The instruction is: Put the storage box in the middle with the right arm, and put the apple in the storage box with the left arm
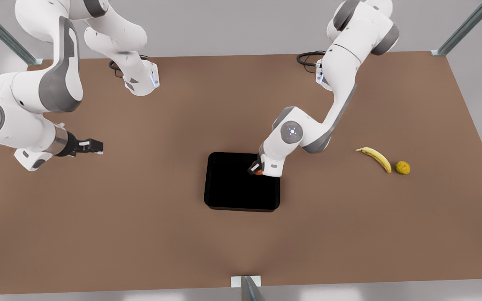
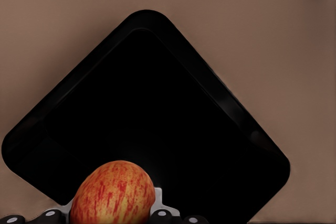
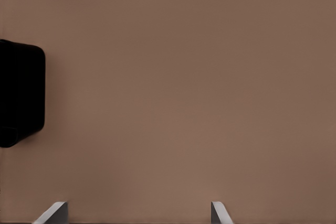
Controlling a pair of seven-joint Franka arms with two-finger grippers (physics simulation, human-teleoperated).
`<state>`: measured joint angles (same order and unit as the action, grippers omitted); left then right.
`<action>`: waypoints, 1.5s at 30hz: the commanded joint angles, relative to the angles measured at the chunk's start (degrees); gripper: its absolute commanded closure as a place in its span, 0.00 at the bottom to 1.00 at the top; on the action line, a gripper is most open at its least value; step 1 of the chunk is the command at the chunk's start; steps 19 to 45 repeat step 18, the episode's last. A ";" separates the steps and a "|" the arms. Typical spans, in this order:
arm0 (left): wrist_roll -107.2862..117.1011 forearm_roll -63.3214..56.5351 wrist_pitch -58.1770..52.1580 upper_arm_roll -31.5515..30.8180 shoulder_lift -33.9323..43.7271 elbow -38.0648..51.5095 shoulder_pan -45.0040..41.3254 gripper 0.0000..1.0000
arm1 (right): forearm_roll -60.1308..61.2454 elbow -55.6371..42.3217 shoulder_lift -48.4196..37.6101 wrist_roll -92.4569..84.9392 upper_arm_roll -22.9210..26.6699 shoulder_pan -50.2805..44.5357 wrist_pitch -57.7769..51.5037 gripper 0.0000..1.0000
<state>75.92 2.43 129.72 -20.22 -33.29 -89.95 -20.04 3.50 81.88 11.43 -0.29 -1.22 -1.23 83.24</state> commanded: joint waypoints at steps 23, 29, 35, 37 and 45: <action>-67.75 -1.29 -46.84 8.35 34.78 -2.07 23.38 0.00 | -0.51 0.30 0.96 2.13 -2.12 0.09 -0.71 0.00; -67.75 -1.29 -46.84 8.35 34.78 -2.07 23.38 0.00 | -0.51 0.30 0.96 2.13 -2.12 0.09 -0.71 0.00; -67.75 -1.29 -46.84 8.35 34.78 -2.07 23.38 0.00 | -0.51 0.30 0.96 2.13 -2.12 0.09 -0.71 0.00; -67.75 -1.29 -46.84 8.35 34.78 -2.07 23.38 0.00 | -0.51 0.30 0.96 2.13 -2.12 0.09 -0.71 0.00; -67.75 -1.29 -46.84 8.35 34.78 -2.07 23.38 0.00 | -0.51 0.30 0.96 2.13 -2.12 0.09 -0.71 0.00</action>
